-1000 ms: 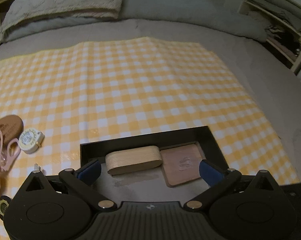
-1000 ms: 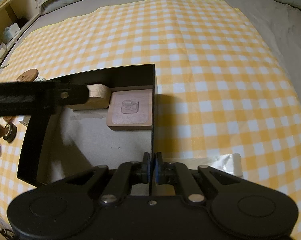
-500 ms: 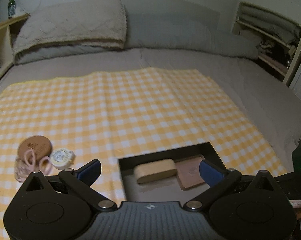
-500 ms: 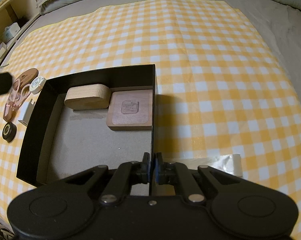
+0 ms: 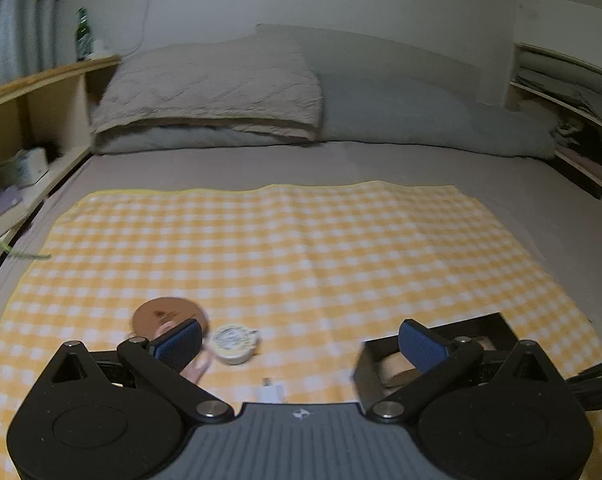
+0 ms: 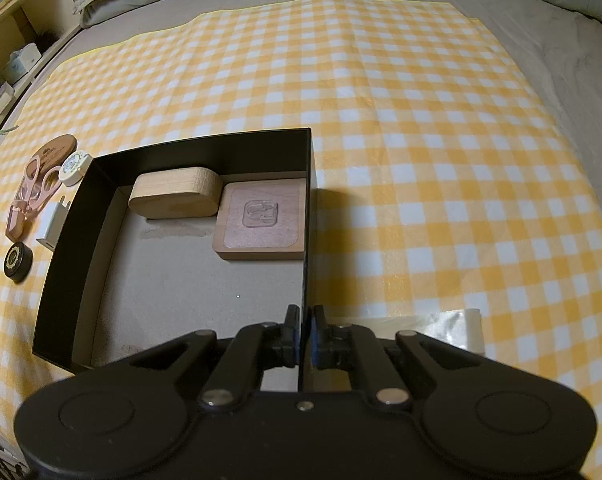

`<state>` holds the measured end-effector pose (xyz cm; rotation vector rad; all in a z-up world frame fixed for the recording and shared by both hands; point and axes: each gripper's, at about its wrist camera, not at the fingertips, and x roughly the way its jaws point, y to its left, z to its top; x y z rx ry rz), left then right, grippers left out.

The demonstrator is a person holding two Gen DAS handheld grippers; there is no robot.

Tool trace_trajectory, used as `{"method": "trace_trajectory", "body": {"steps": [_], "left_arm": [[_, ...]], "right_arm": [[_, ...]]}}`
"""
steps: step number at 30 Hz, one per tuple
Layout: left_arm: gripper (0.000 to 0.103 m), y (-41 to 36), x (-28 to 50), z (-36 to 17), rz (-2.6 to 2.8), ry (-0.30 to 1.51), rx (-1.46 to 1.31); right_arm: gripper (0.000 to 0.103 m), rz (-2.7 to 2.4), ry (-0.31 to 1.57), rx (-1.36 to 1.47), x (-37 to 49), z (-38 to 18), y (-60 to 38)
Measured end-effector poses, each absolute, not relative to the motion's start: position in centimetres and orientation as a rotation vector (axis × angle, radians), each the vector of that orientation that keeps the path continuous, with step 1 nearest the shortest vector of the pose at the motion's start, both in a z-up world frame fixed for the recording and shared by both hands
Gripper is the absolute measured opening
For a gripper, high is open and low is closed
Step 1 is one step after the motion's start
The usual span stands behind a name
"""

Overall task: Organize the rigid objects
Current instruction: 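Move the left tool to the black round tin and grasp it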

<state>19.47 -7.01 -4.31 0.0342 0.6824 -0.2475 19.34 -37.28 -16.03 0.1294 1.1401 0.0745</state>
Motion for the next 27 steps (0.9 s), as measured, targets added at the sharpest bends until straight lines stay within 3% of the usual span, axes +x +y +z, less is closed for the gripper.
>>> {"method": "trace_trajectory", "body": {"steps": [10,17,23,27], "left_arm": [[0.103,-1.3,21.4,-7.7,-0.160,0.796,0.047],[0.103,1.8,22.3,-11.6,-0.173,0.990,0.075],[0.079,3.7,22.9,-14.7,-0.190,1.151,0.028],[0.075,3.9,23.3,-15.9,-0.207,1.181,-0.001]], "right_arm": [[0.006,0.075,1.140,0.133,19.4,-16.0,-37.2],[0.006,0.074,1.142,0.133,19.4,-16.1,-37.1],[0.006,0.071,1.145,0.141,19.4,-16.1,-37.0],[0.006,0.067,1.148,0.138,19.4,-16.2,-36.9]]}}
